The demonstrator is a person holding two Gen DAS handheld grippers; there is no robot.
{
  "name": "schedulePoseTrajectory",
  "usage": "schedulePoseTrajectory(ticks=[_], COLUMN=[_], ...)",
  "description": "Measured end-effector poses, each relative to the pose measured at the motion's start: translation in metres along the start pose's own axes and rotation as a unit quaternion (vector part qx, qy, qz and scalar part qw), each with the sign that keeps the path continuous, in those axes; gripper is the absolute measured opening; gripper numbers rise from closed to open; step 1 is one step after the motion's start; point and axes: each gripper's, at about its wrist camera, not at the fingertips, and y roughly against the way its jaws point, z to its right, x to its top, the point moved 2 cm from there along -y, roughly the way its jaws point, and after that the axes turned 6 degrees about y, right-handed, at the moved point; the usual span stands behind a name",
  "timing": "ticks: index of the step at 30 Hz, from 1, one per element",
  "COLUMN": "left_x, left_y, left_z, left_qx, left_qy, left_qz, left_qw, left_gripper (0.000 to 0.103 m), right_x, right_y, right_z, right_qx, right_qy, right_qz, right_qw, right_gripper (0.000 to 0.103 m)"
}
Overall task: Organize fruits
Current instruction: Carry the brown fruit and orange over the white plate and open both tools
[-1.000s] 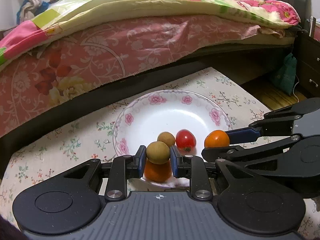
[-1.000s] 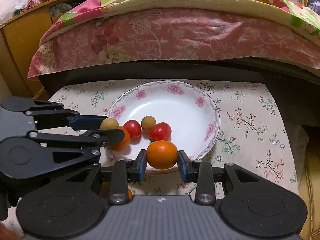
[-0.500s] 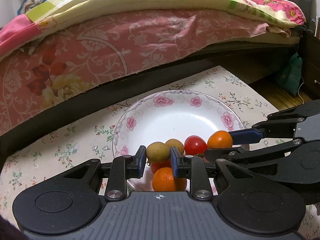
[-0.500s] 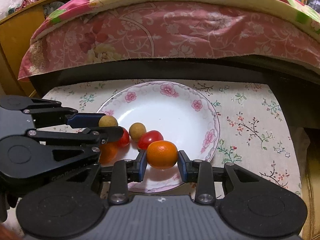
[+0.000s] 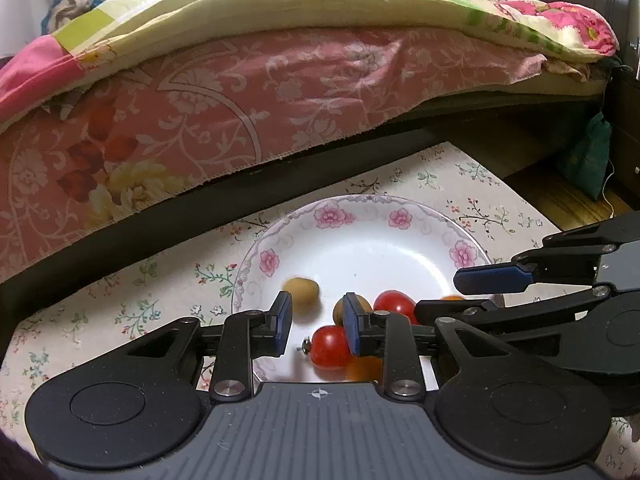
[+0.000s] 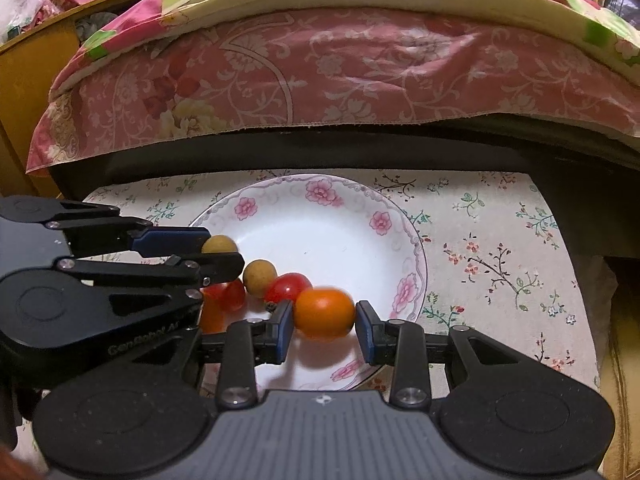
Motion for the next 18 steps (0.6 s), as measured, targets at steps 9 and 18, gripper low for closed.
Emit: schedulePoseTrajectory(ticks=[9,18], left_x=[0.002,-0.003], left_y=[0.013,0.052], left_z=[-0.001,0.0], left_qx=[0.0,-0.003], left_qy=[0.0,-0.007], left_qz=[0.008,0.019], left_qw=[1.0,0.9998], left_gripper=[0.039,0.042], right_x=[0.003,0.005], right_y=[0.006,0.034], right_z=[0.0,-0.008], right_qx=[-0.003,-0.003], right_qy=[-0.001,-0.002], right_qz=[0.013,0.029], right_qw=[1.0,1.0], right_gripper=[0.034,0.035])
